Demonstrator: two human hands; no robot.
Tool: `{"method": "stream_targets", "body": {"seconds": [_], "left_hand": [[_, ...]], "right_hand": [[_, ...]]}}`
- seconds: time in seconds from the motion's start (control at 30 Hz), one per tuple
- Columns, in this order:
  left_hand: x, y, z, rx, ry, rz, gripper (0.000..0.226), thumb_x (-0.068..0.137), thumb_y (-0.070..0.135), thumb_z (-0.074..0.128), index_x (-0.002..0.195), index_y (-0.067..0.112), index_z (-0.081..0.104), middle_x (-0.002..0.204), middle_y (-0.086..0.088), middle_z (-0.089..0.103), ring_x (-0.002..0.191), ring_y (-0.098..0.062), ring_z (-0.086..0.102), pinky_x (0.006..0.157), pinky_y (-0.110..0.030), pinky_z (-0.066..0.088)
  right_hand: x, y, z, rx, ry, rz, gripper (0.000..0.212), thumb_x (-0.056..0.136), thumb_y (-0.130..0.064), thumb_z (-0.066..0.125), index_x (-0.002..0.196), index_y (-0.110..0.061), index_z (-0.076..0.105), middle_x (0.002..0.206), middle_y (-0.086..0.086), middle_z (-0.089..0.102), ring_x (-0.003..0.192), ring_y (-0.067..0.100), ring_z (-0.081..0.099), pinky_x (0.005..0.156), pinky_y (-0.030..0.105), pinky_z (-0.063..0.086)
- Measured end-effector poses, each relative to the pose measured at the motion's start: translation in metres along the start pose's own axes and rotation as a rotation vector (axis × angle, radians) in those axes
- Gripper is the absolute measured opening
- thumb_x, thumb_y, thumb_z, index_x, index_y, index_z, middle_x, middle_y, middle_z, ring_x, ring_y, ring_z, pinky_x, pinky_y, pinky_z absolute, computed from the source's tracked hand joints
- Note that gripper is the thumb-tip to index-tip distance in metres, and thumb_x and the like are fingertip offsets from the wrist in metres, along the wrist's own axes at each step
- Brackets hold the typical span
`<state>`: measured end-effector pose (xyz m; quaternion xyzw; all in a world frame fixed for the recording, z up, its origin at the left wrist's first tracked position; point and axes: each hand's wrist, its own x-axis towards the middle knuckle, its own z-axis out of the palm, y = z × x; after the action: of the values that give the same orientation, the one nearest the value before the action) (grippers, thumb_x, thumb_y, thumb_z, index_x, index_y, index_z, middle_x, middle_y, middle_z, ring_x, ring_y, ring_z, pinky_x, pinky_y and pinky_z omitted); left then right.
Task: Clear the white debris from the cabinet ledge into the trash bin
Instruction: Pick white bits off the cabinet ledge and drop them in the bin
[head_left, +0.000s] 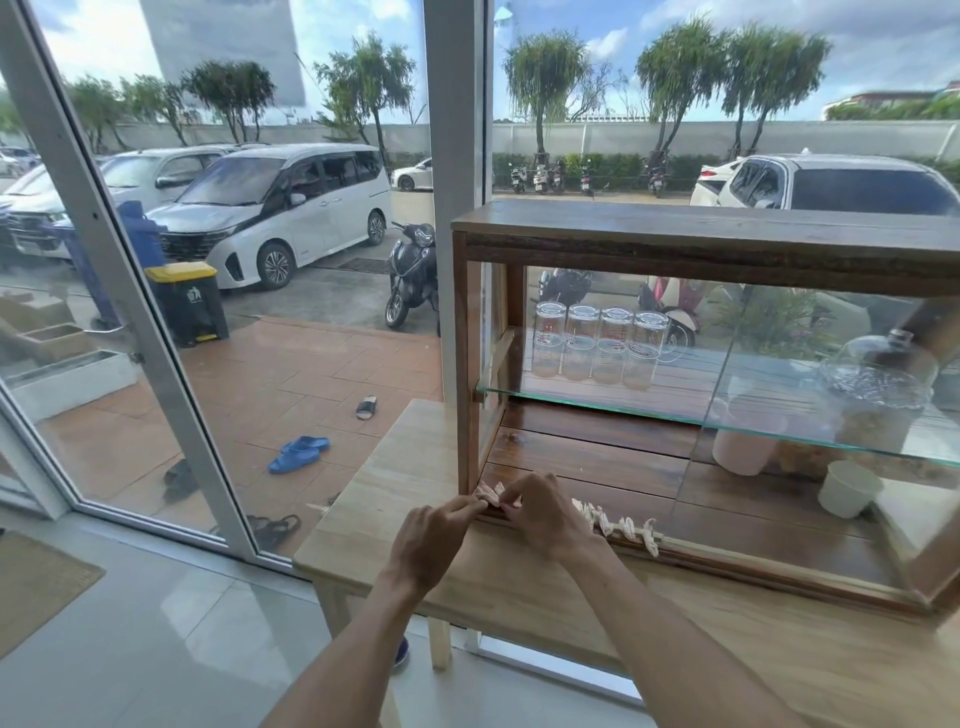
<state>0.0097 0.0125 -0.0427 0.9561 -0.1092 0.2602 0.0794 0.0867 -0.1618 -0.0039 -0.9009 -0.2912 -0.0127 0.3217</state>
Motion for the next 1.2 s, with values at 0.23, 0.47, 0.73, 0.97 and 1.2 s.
{"method": "stream_targets", "body": {"seconds": [0.23,0.47,0.73,0.97,1.2], "left_hand": [[-0.01,-0.005,0.002,-0.017,0.018,-0.07,0.033,0.09,0.009,0.068,0.119,0.023,0.066,0.115,0.007,0.072,0.075,-0.02,0.075,0.061,-0.036,0.063],[-0.012,0.002,-0.005,-0.006,0.07,-0.105,0.028,0.09,0.012,0.069,0.113,0.026,0.068,0.106,0.009,0.073,0.064,-0.02,0.073,0.052,-0.037,0.06],[-0.016,-0.002,-0.003,-0.008,0.079,-0.117,0.024,0.095,0.022,0.062,0.118,0.03,0.063,0.103,0.011,0.072,0.061,-0.018,0.072,0.048,-0.035,0.058],[-0.017,-0.002,-0.001,-0.006,0.09,-0.109,0.024,0.094,0.021,0.064,0.116,0.029,0.066,0.103,0.012,0.073,0.06,-0.016,0.072,0.049,-0.033,0.059],[-0.021,-0.003,0.002,-0.02,0.096,-0.112,0.024,0.095,0.023,0.063,0.117,0.03,0.066,0.105,0.013,0.072,0.058,-0.013,0.071,0.048,-0.032,0.058]], "right_hand": [[-0.005,-0.001,0.003,0.03,0.019,0.004,0.013,0.08,-0.008,0.067,0.08,-0.011,0.079,0.078,0.007,0.074,0.073,0.017,0.068,0.068,0.035,0.055],[-0.006,-0.002,0.007,-0.007,0.065,0.008,0.013,0.081,-0.019,0.072,0.094,-0.014,0.073,0.102,0.007,0.064,0.094,0.021,0.064,0.076,0.032,0.055],[0.01,-0.007,-0.002,-0.181,0.14,0.016,0.031,0.089,-0.019,0.065,0.12,-0.017,0.068,0.113,0.01,0.071,0.112,0.027,0.055,0.097,0.037,0.045],[0.023,-0.007,-0.003,-0.106,0.067,0.059,0.015,0.089,-0.013,0.069,0.101,-0.013,0.078,0.101,0.008,0.076,0.088,0.02,0.069,0.08,0.034,0.057],[0.025,-0.002,-0.001,-0.092,0.062,0.073,0.018,0.086,-0.001,0.067,0.101,-0.007,0.075,0.1,0.014,0.075,0.086,0.023,0.071,0.078,0.033,0.059]]}}
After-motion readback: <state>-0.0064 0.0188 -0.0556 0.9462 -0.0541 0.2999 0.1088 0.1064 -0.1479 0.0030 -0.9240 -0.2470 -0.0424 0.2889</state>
